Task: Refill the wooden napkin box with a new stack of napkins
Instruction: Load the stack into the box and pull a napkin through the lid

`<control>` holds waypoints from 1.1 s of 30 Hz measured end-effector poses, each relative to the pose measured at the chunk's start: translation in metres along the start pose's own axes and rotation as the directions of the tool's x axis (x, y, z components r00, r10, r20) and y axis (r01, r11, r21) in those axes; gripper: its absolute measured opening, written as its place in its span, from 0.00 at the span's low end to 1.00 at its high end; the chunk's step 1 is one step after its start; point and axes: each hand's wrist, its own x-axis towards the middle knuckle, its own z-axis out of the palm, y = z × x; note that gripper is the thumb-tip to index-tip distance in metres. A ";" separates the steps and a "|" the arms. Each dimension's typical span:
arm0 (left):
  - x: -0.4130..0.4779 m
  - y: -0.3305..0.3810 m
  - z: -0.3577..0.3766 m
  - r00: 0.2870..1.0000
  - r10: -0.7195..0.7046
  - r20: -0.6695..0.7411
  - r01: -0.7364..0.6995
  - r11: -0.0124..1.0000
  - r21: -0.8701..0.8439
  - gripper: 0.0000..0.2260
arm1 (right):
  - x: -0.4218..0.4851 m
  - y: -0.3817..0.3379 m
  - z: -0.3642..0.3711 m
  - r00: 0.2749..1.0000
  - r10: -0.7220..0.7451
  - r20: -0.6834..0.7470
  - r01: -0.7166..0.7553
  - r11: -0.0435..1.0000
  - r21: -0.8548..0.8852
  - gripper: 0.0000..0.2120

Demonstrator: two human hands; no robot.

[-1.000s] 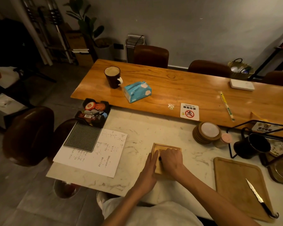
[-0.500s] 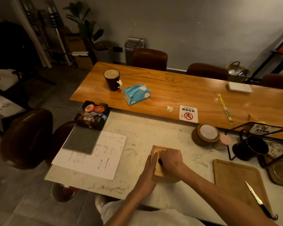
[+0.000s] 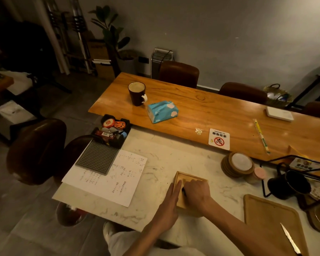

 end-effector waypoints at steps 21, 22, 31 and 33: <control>0.012 0.000 -0.011 0.999 0.028 -0.030 -0.033 0.987 -0.157 0.22 | -0.048 0.047 0.024 0.952 0.024 -0.304 0.044 0.975 0.216 0.10; 0.016 0.002 -0.016 0.998 0.046 -0.034 -0.051 0.984 -0.172 0.21 | -0.052 0.050 0.031 0.933 0.031 -0.358 0.049 0.976 0.212 0.08; 0.055 0.022 -0.035 0.981 0.108 0.161 -0.099 0.993 -0.057 0.11 | -0.076 0.059 0.053 0.829 0.151 -0.539 0.085 0.917 0.389 0.15; 0.063 0.025 -0.041 0.982 0.094 0.166 -0.089 0.995 -0.040 0.12 | -0.071 0.059 0.052 0.821 0.162 -0.548 0.113 0.894 0.434 0.14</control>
